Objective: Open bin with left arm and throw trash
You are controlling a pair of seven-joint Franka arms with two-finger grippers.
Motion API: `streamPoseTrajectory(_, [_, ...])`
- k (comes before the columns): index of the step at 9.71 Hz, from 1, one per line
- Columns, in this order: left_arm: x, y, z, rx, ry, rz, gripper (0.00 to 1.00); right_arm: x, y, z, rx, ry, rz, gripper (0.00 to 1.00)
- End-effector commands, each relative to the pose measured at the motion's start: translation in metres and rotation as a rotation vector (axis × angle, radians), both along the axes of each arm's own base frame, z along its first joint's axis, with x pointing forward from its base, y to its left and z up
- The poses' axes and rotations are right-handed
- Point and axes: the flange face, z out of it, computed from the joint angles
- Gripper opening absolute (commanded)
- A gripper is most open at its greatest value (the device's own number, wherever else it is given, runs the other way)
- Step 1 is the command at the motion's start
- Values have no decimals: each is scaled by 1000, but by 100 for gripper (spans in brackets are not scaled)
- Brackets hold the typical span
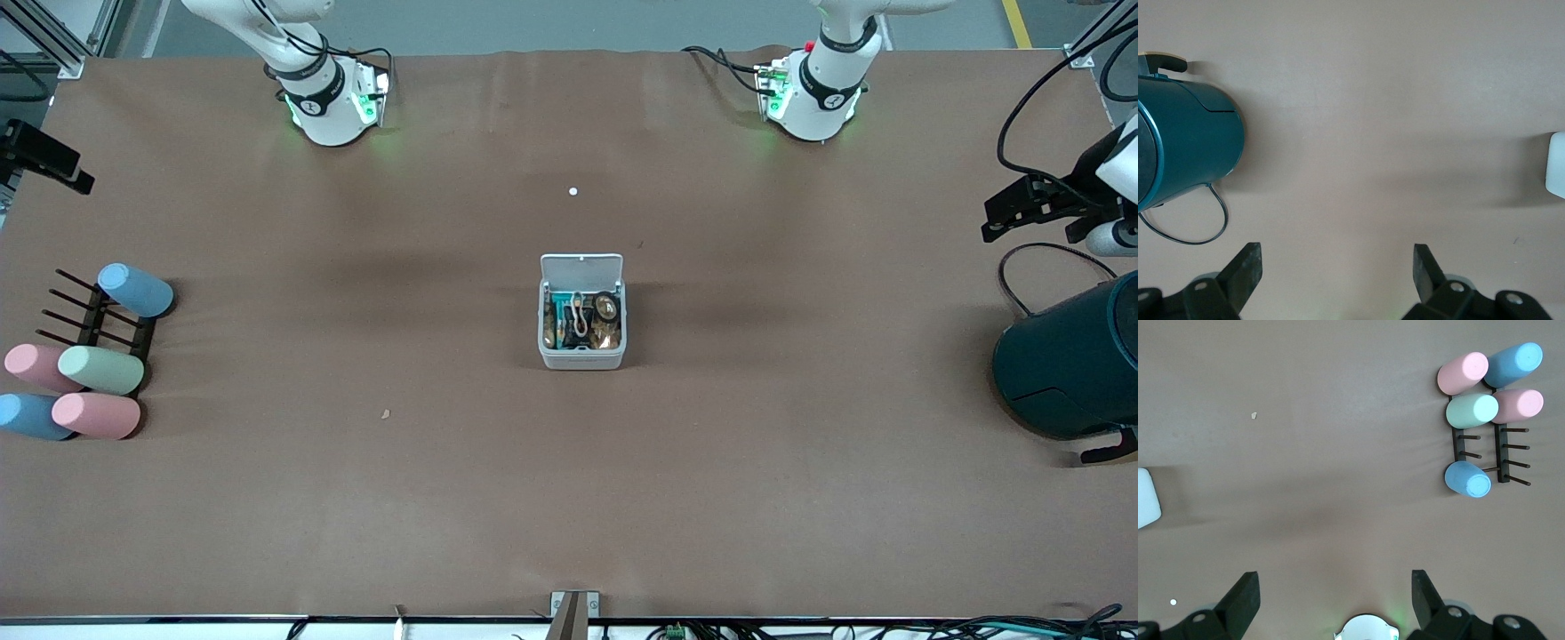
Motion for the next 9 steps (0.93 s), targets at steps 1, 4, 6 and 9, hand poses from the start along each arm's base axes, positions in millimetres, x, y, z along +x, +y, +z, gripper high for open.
streamPoseTrajectory(1, [1, 1, 5, 4, -2, 12, 100, -5, 5, -3, -14, -11, 27, 100])
streamPoseTrajectory(4, [3, 2, 2, 2, 3, 6, 100, 0, 13, -4, -29, -35, 44, 100])
streamPoseTrajectory(6, [3, 1, 2, 1, 3, 9, 100, 6, 16, -8, -29, -41, 48, 100])
streamPoseTrajectory(9, [3, 2, 2, 2, 3, 6, 100, 8, 24, -11, -18, -34, 59, 100])
